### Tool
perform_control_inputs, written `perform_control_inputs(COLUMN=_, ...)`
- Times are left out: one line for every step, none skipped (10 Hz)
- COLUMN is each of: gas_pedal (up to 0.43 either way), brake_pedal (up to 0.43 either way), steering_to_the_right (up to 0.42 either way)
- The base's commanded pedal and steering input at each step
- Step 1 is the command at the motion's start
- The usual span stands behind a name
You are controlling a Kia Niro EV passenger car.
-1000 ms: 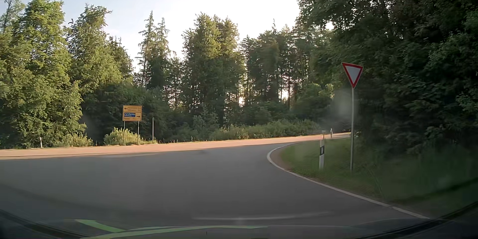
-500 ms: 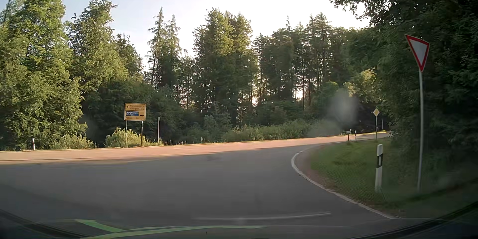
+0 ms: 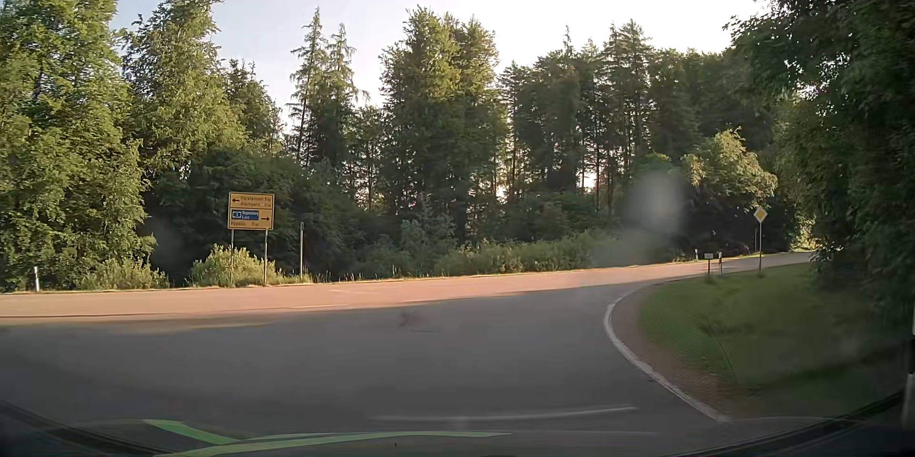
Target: Follow the waypoints while adhering to traffic rules and regulations
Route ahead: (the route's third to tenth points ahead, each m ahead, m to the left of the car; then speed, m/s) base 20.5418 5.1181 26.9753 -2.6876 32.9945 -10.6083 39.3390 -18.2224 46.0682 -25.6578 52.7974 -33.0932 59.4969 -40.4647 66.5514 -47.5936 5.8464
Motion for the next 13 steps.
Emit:
perform_control_inputs(gas_pedal=0.039, brake_pedal=0.0, steering_to_the_right=-0.004)
perform_control_inputs(gas_pedal=0.047, brake_pedal=0.0, steering_to_the_right=0.011)
perform_control_inputs(gas_pedal=0.059, brake_pedal=0.0, steering_to_the_right=0.028)
perform_control_inputs(gas_pedal=0.059, brake_pedal=0.0, steering_to_the_right=0.042)
perform_control_inputs(gas_pedal=0.059, brake_pedal=0.0, steering_to_the_right=0.055)
perform_control_inputs(gas_pedal=0.059, brake_pedal=0.0, steering_to_the_right=0.063)
perform_control_inputs(gas_pedal=0.059, brake_pedal=0.0, steering_to_the_right=0.071)
perform_control_inputs(gas_pedal=0.067, brake_pedal=0.0, steering_to_the_right=0.078)
perform_control_inputs(gas_pedal=0.079, brake_pedal=0.0, steering_to_the_right=0.083)
perform_control_inputs(gas_pedal=0.079, brake_pedal=0.0, steering_to_the_right=0.09)
perform_control_inputs(gas_pedal=0.087, brake_pedal=0.0, steering_to_the_right=0.096)
perform_control_inputs(gas_pedal=0.087, brake_pedal=0.0, steering_to_the_right=0.107)
perform_control_inputs(gas_pedal=0.087, brake_pedal=0.0, steering_to_the_right=0.119)
